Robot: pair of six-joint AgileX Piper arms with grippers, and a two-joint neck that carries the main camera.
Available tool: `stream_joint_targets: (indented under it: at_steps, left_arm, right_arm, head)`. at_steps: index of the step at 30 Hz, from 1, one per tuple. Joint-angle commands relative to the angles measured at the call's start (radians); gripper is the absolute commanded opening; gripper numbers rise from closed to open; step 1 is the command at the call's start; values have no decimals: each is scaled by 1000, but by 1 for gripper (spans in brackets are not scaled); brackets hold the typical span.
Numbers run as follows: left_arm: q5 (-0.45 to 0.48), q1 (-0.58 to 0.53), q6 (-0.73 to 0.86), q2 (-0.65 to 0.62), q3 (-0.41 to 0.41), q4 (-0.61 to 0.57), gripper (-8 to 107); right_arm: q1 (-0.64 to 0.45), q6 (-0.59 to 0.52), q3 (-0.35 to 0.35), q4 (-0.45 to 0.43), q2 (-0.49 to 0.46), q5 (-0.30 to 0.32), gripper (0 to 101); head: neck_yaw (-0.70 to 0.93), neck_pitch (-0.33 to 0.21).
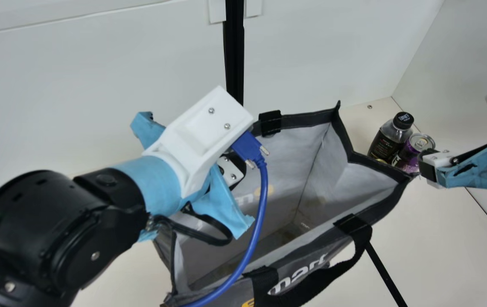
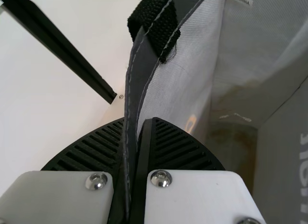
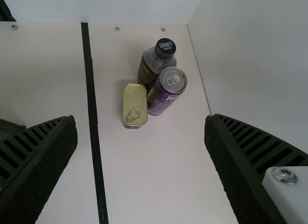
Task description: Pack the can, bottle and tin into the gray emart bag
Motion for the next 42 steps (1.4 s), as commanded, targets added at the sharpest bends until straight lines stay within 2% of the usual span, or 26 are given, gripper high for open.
stream_joint_targets:
  at_steps: [1, 11, 23, 42]
  left_arm:
    - [-1, 0, -21, -8, 5, 15, 10]
    - [-1, -1, -126, -64, 35, 125, 10]
    - [-2, -13, -282, -146, 93, 320, 10]
    - [-12, -29, -575, -311, 337, 678, 10]
  right_arm:
    - [0, 0, 0, 0, 0, 0, 91]
    - [0, 0, 0, 0, 0, 0, 91]
    - [0, 0, 0, 0, 0, 0, 91]
    - [0, 0, 0, 0, 0, 0, 91]
  head:
    - [-2, -23]
    - [-2, -23]
    - [-2, -23]
    - [-2, -23]
